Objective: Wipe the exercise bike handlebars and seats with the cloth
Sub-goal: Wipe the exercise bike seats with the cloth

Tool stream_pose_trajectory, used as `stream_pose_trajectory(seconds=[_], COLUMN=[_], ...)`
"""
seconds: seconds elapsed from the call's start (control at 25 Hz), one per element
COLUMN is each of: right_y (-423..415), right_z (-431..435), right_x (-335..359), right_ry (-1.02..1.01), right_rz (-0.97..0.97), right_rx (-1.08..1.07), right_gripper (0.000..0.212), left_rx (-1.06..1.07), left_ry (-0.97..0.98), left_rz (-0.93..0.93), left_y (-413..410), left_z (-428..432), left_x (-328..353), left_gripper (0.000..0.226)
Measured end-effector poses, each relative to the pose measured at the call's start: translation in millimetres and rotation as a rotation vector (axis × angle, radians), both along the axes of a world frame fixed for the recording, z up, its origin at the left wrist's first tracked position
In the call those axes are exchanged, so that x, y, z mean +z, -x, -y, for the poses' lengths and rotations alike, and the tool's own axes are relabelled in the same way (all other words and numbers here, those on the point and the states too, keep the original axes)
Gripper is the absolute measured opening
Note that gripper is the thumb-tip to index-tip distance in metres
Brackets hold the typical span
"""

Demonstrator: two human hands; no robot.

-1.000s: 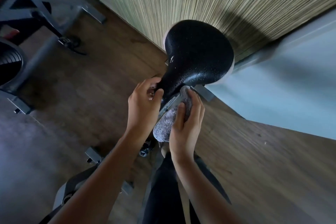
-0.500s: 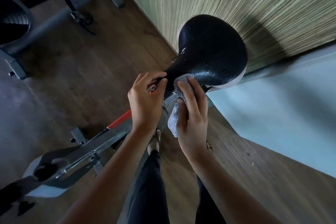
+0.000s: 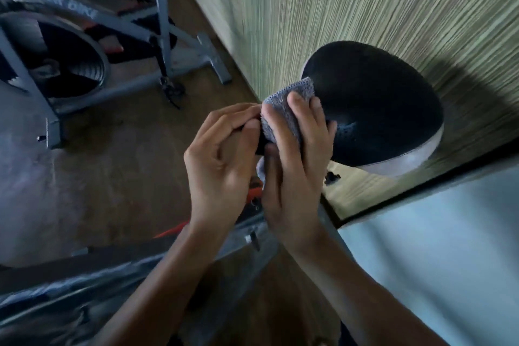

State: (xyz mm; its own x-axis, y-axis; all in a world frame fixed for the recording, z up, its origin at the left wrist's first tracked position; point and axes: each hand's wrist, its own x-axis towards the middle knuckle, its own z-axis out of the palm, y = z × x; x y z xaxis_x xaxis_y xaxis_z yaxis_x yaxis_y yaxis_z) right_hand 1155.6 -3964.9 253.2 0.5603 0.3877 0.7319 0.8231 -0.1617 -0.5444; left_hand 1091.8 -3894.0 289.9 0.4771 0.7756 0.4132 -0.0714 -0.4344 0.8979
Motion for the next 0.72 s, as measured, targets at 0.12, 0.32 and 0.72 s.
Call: stream_pose_trajectory(seconds=[0.12,0.32,0.72], right_y=[0.9,1.6,-31.1], right_z=[-14.2,-28.6,-16.4], right_x=[-13.1,-32.7,-40.3], right_ry=[-0.106,-0.219,-0.139], right_rz=[0.058,0.183,0.261], right_rx=[-0.083,-0.088,-0.208], right_gripper=[0.043,0.041,0.046], left_rx=[-0.081,-0.164,0.125], left_ry=[-0.026,0.117,-0.899], left_rz=[0.102,0.276,-0.114], left_y=[-2.1,-2.7,-1.4], left_z=[-7.9,1.9,1.6], left_x=[-18.4,-24.2,-64.5], left_gripper=[0.023,0.022,0.049])
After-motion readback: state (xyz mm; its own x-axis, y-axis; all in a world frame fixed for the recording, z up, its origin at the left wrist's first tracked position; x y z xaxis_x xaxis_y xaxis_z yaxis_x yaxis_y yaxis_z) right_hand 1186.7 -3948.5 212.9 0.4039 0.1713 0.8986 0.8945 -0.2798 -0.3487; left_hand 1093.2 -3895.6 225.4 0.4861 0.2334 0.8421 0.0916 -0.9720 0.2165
